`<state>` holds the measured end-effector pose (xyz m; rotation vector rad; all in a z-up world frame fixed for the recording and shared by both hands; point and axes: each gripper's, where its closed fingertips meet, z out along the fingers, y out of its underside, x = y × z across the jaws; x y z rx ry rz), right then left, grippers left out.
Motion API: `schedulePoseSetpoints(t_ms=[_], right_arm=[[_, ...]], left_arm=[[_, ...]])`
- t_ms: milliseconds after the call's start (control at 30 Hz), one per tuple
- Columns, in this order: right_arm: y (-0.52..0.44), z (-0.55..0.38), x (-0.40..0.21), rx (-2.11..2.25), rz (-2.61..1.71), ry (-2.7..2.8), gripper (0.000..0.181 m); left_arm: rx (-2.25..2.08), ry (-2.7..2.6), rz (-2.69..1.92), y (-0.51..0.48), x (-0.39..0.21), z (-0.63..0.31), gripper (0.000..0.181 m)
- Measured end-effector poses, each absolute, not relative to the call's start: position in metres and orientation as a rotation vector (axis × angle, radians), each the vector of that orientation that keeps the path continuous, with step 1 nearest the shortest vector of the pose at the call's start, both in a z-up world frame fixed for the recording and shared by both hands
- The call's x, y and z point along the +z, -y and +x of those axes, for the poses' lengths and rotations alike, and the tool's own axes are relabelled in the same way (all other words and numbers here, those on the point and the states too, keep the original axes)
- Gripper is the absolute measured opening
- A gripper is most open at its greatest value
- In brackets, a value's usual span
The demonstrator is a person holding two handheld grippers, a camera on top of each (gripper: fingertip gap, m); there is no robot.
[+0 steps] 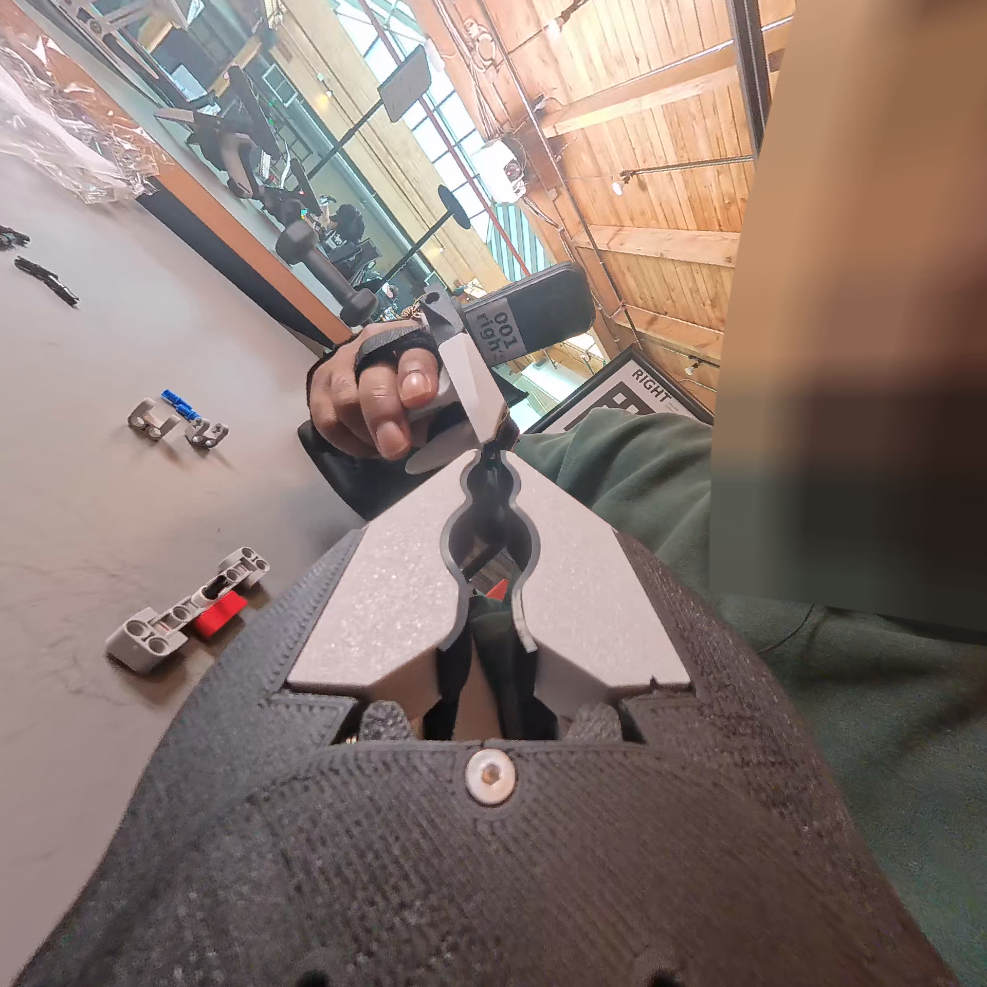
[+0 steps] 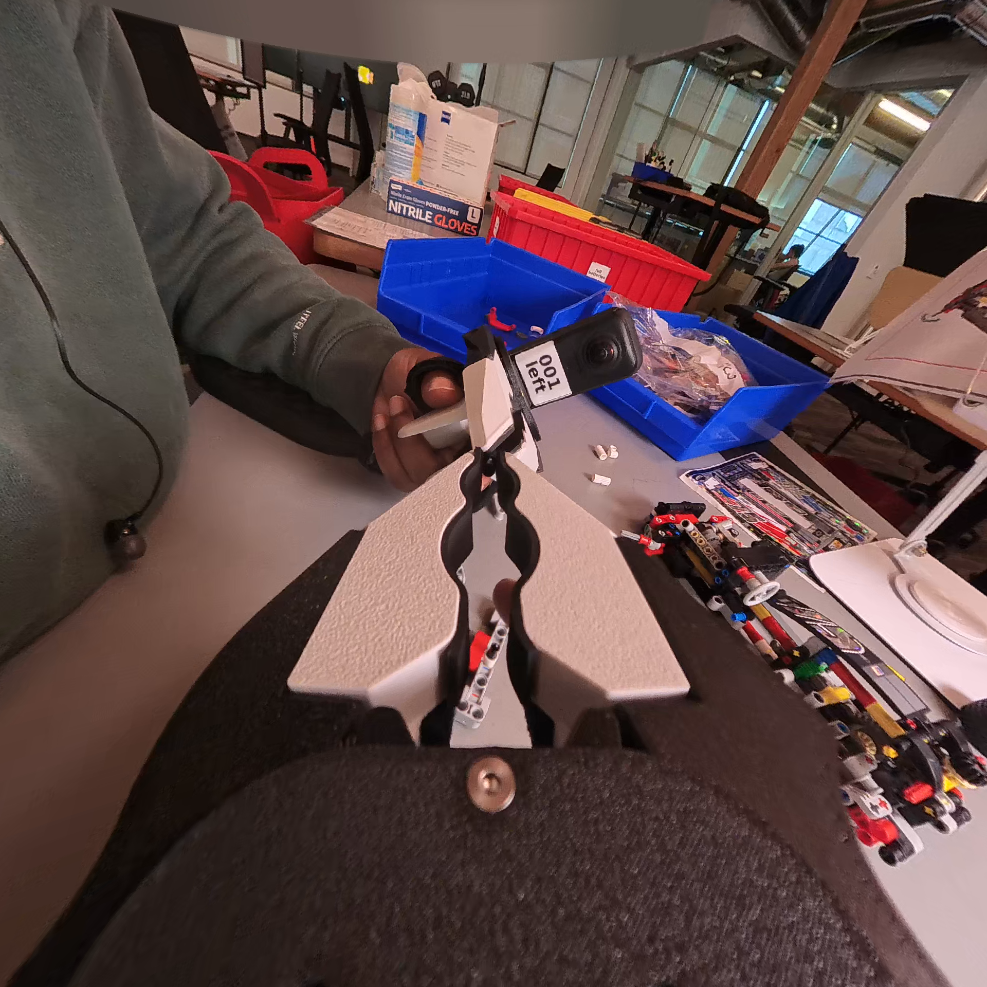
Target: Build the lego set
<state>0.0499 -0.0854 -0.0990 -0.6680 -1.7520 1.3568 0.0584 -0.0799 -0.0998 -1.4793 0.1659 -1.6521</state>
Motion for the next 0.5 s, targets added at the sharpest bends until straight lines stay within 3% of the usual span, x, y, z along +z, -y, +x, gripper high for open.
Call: schedulePoseSetpoints(t_ms=[133, 367, 500], right_arm=[[0.082, 0.05, -0.102, 1.365, -0.718, 1.785, 0.003], [0.05, 0.066, -0.163, 1.162, -0.953, 2.159, 0.002], [0.045, 0.066, -0.191, 1.058, -1.053, 2.278, 0.002]], left_arm=[[-1.613, -0.167, -1.508, 0.077, -0.103, 0.057, 0.002], [-0.72, -0.54, -1.921, 0.057, -0.167, 0.017, 0.021], [-0.588, -0.729, -2.061, 0.054, -0.2, 0.022, 0.031]])
